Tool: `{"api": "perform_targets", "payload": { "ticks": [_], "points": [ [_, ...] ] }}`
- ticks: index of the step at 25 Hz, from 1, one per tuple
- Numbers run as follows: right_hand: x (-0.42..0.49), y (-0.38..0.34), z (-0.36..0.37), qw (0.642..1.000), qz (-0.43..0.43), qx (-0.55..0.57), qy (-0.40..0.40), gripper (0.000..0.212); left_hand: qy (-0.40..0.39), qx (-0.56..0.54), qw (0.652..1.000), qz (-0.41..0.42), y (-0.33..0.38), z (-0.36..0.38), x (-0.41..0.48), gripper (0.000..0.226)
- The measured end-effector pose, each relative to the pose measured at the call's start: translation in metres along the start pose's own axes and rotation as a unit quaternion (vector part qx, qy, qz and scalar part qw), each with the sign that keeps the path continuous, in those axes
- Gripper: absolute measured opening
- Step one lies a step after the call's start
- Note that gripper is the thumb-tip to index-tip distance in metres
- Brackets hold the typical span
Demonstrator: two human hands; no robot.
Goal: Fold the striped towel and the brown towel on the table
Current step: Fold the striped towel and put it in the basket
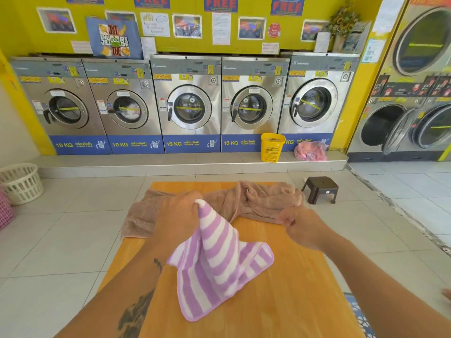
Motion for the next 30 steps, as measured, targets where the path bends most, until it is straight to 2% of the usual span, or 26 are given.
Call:
{"api": "perform_targets", "payload": {
  "ticks": [2,4,7,14,16,19,23,27,30],
  "points": [
    [-0.012,0.009,0.047,0.995,0.043,0.045,-0.083,0.041,-0.01,-0.028,1.0,-0.008,-0.002,0.003,-0.003,0.029],
    [-0.024,0.017,0.094,0.987,0.051,0.044,-0.144,0.042,-0.005,-0.045,0.999,-0.018,-0.005,0.004,-0.009,0.029],
    [-0.04,0.016,0.142,0.978,0.069,0.074,-0.184,0.064,0.016,-0.067,0.996,-0.047,0.001,-0.009,-0.014,0.02],
    [-0.041,-0.008,0.169,0.943,0.109,0.288,-0.125,0.081,0.074,-0.13,0.977,-0.152,0.006,-0.035,-0.001,0.012],
    [-0.04,-0.01,0.166,0.925,0.129,0.347,-0.082,0.073,0.079,-0.141,0.974,-0.158,0.008,-0.039,0.003,0.013],
    [-0.035,-0.016,0.146,0.904,0.145,0.402,-0.019,0.049,0.08,-0.134,0.976,-0.154,0.004,-0.044,0.008,0.013],
    [-0.015,-0.015,0.083,0.91,0.118,0.391,0.073,0.022,0.045,-0.117,0.977,-0.173,-0.024,-0.038,0.012,0.016],
    [0.0,-0.023,0.01,0.932,0.058,0.347,0.092,0.036,0.008,-0.091,0.979,-0.182,-0.023,-0.032,0.004,0.02],
    [-0.001,-0.031,-0.028,0.953,0.023,0.277,0.125,0.041,0.031,-0.061,0.978,-0.198,-0.027,-0.035,0.003,0.016]
  ]
}}
Point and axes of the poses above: each hand's wrist, its own x-axis towards the middle knuckle, its own z-axis out of the palm, y = z × x, the point moved 8 cm from there along x, towards the middle knuckle, and after that the axes turned 8 degrees about -z, right-handed, at the moved point
